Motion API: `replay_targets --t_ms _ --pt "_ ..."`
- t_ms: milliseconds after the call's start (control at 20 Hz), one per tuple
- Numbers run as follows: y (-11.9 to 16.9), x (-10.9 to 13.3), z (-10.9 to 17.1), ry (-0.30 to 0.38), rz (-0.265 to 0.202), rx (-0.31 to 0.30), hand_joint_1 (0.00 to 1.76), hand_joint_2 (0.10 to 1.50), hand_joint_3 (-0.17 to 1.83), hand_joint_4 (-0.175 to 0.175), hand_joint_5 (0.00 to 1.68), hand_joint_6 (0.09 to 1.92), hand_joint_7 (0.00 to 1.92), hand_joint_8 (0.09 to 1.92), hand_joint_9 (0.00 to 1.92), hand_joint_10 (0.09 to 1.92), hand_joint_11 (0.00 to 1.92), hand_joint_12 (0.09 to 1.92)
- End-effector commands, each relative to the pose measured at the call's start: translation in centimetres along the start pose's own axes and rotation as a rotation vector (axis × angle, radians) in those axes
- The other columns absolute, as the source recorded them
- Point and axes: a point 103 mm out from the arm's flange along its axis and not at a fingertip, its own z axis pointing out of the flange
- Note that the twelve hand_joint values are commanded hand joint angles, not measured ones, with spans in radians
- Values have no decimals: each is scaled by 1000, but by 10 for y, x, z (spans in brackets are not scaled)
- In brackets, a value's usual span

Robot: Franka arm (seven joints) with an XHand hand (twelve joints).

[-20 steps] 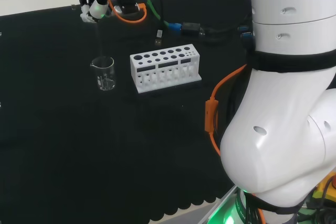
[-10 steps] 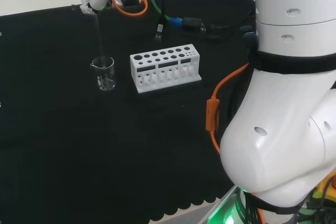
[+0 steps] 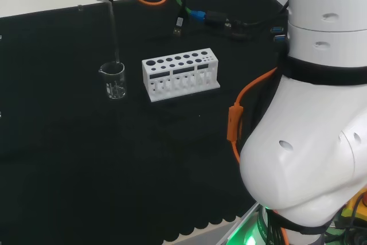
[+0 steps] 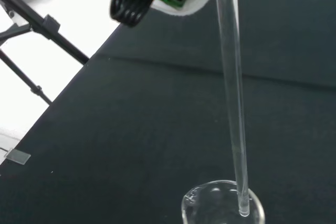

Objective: Put the glass rod back on the white test tube rack.

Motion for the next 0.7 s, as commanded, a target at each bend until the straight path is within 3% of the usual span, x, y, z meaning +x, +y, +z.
replay_targets --t_ms 50,700 --pt "-20 -25 -16 6 36 -22 1193 678 790 -175 1094 1029 1556 858 1765 581 1666 733" --pt "-53 -87 -30 8 133 -40 1193 679 789 -175 1094 1028 1556 859 1765 582 1667 734"
